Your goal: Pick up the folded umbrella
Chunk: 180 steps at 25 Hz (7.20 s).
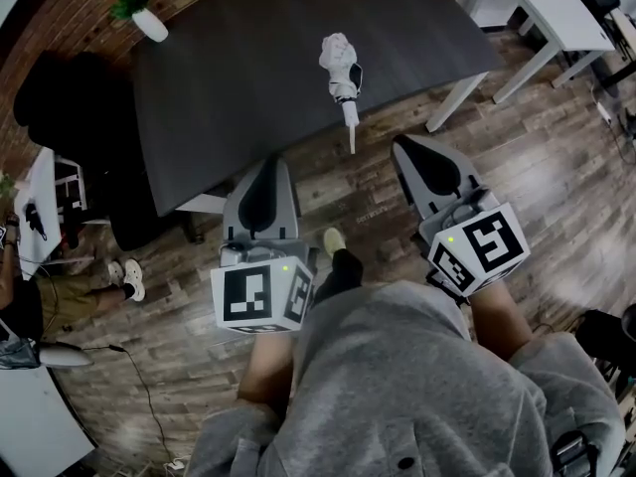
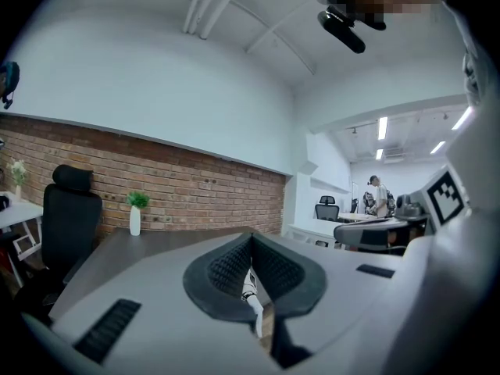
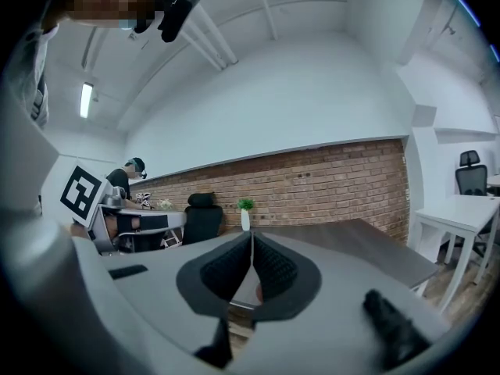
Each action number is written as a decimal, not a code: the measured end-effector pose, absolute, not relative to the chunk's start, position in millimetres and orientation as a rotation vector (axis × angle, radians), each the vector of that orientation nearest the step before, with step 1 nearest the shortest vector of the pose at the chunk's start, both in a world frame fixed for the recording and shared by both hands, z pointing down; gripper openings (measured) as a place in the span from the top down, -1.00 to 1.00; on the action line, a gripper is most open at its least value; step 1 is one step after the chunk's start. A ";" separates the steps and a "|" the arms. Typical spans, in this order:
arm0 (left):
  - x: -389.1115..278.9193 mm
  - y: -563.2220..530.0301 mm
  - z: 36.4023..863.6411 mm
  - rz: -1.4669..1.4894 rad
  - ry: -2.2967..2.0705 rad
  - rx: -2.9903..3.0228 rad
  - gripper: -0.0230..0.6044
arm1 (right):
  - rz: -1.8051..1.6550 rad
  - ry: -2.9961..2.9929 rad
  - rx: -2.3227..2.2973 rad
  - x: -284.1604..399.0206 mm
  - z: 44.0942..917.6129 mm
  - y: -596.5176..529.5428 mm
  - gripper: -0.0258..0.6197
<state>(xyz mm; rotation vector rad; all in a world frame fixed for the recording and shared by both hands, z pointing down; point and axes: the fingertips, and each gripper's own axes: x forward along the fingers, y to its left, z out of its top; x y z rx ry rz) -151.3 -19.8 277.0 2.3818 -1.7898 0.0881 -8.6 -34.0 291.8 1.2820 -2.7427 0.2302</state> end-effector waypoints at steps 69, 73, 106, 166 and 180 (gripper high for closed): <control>-155.3 -202.5 304.8 0.091 -1.558 2.454 0.88 | 0.148 -2.611 1.466 -7.5 299.5 -204.4 0.84; -141.9 -231.1 318.1 0.118 -1.543 2.425 0.88 | 0.193 -2.608 1.454 3.1 308.2 -234.5 0.84; -60.8 -341.8 515.8 0.592 -1.269 2.008 -0.16 | 0.397 -2.662 1.308 75.3 358.9 -381.2 0.85; -91.0 -341.3 591.0 0.711 -1.345 1.809 0.02 | 0.455 -2.615 1.385 89.4 367.2 -385.3 0.85; -134.7 -303.2 527.9 0.580 -1.430 1.929 0.02 | 0.374 -2.625 1.365 44.7 349.0 -330.6 0.85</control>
